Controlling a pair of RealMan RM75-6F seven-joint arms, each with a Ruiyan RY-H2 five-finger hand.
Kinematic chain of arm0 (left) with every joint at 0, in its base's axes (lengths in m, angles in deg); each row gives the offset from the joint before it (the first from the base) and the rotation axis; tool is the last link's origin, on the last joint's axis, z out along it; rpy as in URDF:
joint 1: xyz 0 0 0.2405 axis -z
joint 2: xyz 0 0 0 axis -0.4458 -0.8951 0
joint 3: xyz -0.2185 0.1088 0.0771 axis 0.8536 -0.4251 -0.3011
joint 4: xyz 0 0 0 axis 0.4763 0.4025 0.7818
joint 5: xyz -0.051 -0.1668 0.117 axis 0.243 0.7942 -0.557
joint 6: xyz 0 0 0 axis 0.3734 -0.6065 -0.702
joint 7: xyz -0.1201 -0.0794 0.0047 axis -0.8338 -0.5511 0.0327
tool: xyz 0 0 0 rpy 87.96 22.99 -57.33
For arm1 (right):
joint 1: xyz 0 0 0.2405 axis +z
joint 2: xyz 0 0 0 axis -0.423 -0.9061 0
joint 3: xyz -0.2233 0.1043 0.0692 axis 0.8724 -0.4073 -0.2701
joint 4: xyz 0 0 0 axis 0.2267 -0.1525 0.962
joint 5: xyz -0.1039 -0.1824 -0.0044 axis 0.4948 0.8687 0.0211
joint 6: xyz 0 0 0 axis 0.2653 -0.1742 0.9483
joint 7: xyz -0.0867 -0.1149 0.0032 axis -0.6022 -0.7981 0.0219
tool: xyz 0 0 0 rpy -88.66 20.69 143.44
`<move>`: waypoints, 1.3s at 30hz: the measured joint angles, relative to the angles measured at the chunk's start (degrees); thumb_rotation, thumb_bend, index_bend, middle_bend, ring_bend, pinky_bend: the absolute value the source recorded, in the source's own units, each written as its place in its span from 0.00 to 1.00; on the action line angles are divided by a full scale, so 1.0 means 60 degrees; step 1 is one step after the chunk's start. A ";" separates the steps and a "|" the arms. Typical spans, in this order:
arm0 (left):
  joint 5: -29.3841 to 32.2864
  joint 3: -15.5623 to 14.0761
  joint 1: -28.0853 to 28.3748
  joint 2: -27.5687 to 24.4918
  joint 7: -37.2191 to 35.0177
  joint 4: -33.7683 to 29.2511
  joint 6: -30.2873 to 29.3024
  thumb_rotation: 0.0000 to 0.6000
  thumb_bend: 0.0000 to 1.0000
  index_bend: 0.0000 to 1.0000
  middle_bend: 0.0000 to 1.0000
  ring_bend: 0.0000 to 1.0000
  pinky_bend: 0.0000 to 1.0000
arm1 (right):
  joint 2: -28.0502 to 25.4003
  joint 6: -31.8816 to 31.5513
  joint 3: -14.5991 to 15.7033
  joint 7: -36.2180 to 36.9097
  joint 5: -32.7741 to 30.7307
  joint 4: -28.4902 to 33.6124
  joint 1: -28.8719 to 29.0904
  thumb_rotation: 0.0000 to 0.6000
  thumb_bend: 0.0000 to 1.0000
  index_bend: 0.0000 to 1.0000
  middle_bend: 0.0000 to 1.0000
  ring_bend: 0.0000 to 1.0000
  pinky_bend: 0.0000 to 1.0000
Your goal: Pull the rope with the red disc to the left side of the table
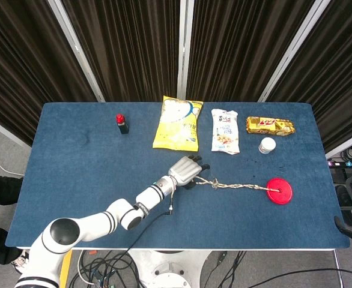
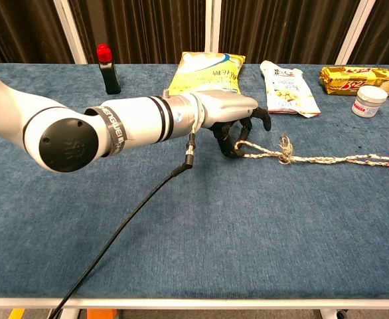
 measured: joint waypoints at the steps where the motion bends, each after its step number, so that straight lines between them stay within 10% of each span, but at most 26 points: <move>1: -0.0019 0.0011 0.0006 0.0006 -0.0058 -0.0017 -0.0033 1.00 0.37 0.22 0.56 0.15 0.21 | 0.0002 0.0002 -0.0001 -0.0003 -0.0004 0.0000 -0.0002 1.00 0.22 0.00 0.01 0.00 0.00; 39: -0.0502 -0.0497 -0.1285 -0.0979 -0.0146 -0.1509 -0.1865 1.00 0.42 0.75 0.94 0.59 0.30 | 0.0018 0.0153 0.0001 -0.0230 -0.0016 0.0120 0.0049 1.00 0.22 0.00 0.01 0.00 0.00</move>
